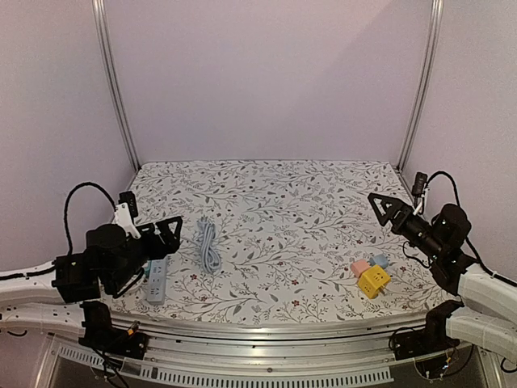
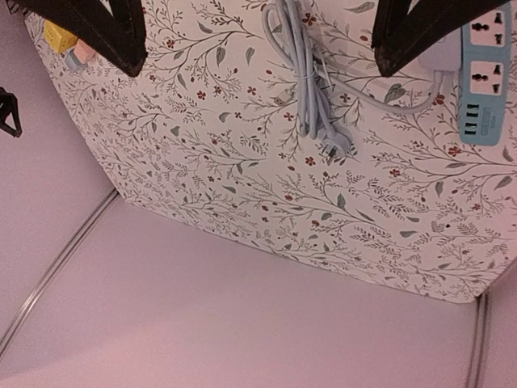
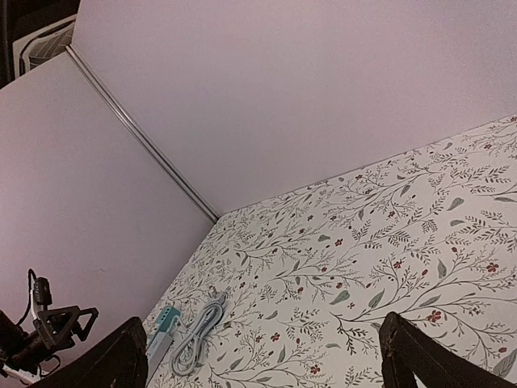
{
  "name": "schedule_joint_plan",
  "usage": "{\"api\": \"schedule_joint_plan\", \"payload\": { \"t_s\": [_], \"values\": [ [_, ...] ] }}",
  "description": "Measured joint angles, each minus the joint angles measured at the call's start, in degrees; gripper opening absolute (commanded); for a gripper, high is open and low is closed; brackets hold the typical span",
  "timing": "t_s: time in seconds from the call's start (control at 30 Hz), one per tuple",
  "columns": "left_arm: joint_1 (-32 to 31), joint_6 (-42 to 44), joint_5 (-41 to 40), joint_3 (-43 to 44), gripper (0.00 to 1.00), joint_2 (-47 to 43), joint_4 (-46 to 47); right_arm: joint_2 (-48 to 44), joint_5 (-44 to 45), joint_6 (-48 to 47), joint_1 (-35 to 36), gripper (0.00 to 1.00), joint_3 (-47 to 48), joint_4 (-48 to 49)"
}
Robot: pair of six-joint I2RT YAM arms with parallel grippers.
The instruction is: Insert the plug
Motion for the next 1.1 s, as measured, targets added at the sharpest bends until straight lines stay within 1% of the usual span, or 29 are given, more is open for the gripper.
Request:
{"api": "schedule_joint_plan", "payload": {
  "t_s": [0.1, 0.27, 0.5, 0.77, 0.9, 1.0, 1.1],
  "values": [
    [0.0, -0.2, 0.0, 0.0, 0.97, 1.0, -0.4, -0.1, 0.3, 0.2, -0.2, 0.99, 0.1, -1.6],
    [0.0, -0.2, 0.0, 0.0, 0.97, 1.6, -0.4, 0.2, 1.7, 1.3, -0.2, 0.99, 2.9, -9.0],
    [-0.1, -0.2, 0.0, 0.0, 0.97, 3.9, -0.4, 1.3, 1.7, 2.8, -0.2, 0.99, 6.2, -15.2],
    [-0.1, -0.8, -0.6, 0.0, 0.95, 4.8, -0.4, 2.8, -0.1, 3.2, -0.2, 0.99, 7.7, -21.0],
    [-0.1, -2.0, -1.5, 0.1, 0.92, 7.9, -0.5, 2.9, -1.4, 3.1, -0.2, 0.99, 8.0, -23.1],
    [-0.1, -2.6, -1.6, 1.2, 0.9, 12.6, -1.0, 3.3, -1.5, 3.2, -0.2, 0.99, 8.4, -24.5],
    [0.3, -3.2, -1.3, 3.4, 0.86, 17.6, -1.5, 4.0, -1.4, 3.2, 0.0, 0.99, 8.5, -24.8]
  ]
}}
